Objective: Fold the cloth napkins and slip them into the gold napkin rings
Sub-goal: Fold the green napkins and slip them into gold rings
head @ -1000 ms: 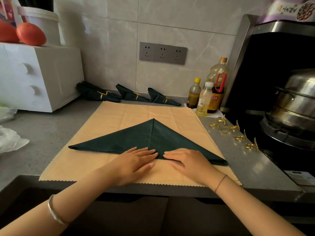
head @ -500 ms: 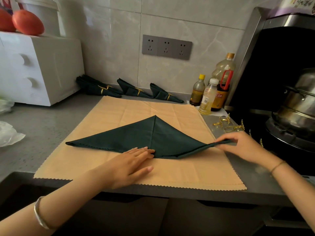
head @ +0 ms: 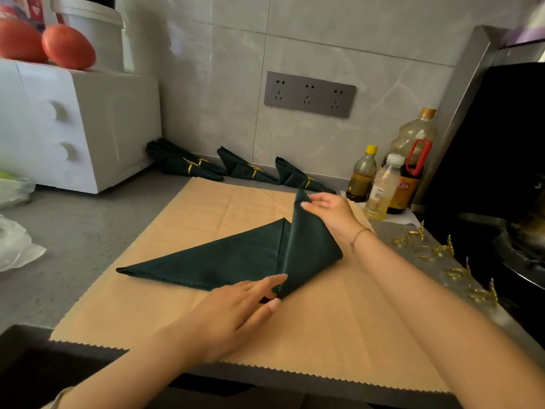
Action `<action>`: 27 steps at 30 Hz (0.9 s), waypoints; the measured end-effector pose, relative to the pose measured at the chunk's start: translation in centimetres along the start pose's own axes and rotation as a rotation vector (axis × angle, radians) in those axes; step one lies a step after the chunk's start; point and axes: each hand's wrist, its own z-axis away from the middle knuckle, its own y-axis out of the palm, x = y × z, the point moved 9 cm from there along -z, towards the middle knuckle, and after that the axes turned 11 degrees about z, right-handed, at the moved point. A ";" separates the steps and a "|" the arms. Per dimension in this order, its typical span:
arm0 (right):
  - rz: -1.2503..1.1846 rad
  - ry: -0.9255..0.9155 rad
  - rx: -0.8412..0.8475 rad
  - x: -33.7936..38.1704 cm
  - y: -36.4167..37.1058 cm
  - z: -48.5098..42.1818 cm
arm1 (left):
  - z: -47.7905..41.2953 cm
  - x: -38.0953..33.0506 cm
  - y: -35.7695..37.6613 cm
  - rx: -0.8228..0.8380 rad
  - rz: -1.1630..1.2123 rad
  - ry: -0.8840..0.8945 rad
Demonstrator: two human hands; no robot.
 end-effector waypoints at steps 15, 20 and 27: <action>0.246 -0.040 -0.024 -4.4 4.4 -3.1 | -2.4 1.4 -0.1 -0.103 -0.293 0.064; 0.503 -0.192 -0.034 -0.9 3.3 -1.6 | -2.3 1.6 0.7 -0.061 -0.144 0.031; 0.520 -0.362 0.218 0.5 2.9 9.5 | -1.3 1.8 2.6 0.153 -0.162 -0.048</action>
